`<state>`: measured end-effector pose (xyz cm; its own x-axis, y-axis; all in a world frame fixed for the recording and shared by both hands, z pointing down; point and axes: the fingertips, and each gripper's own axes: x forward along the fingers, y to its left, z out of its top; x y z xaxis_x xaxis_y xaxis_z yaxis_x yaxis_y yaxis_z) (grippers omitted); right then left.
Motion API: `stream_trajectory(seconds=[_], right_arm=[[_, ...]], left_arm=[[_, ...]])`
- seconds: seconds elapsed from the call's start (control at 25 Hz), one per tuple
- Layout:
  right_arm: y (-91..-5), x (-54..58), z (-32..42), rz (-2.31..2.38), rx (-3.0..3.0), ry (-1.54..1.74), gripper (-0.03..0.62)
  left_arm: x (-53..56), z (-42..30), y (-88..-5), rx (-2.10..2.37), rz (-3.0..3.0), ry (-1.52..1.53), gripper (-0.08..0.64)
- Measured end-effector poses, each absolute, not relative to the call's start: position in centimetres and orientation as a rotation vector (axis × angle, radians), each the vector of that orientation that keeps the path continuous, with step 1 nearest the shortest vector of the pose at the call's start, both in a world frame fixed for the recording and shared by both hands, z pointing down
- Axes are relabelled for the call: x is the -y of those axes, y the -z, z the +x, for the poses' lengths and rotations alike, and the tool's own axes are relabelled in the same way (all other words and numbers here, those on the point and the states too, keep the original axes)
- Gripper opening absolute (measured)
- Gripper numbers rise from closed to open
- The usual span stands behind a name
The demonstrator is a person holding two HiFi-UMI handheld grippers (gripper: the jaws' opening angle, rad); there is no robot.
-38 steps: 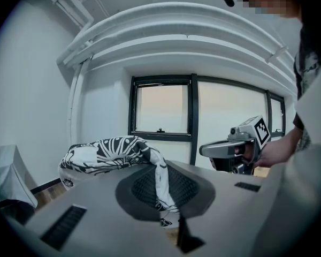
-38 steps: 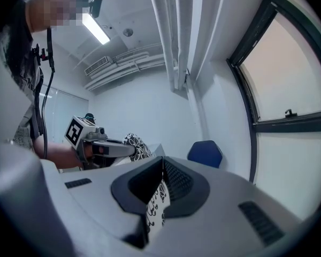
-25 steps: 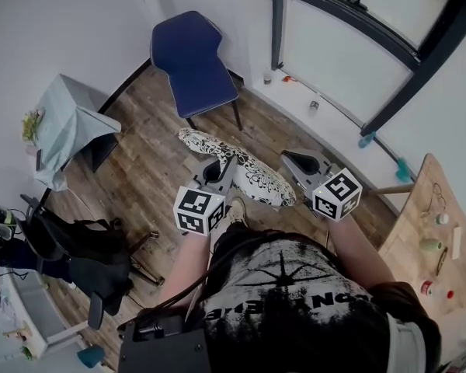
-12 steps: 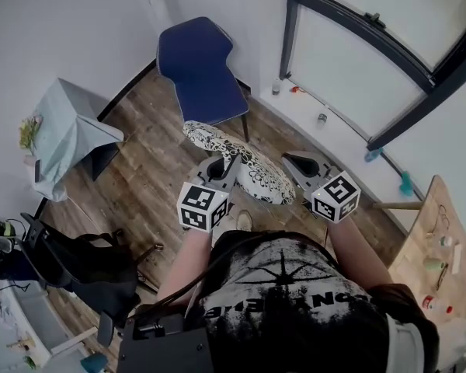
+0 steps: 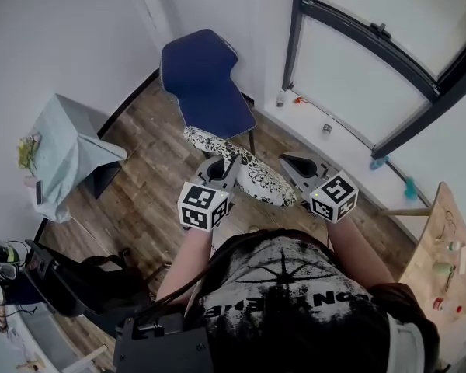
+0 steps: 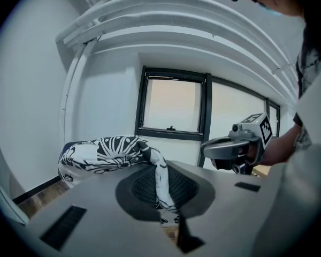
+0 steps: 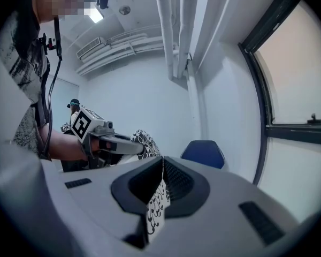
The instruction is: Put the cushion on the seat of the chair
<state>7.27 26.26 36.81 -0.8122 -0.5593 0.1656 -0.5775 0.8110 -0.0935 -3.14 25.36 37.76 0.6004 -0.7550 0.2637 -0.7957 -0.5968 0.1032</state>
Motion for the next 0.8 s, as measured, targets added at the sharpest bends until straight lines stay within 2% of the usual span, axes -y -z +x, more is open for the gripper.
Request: stream_trajectory(seconds=[0.44, 0.8], right_arm=[[-37.8, -18.8, 1.9, 0.926, 2.854, -0.212, 0.018], [-39.8, -16.5, 2.3, 0.939, 2.797, -0.253, 0.018]], left_arm=[[-17.5, -8.0, -39.2, 1.239, 2.624, -0.312, 0.026], [-15.6, -9.5, -41.2, 1.238, 2.565, -0.283, 0.026]])
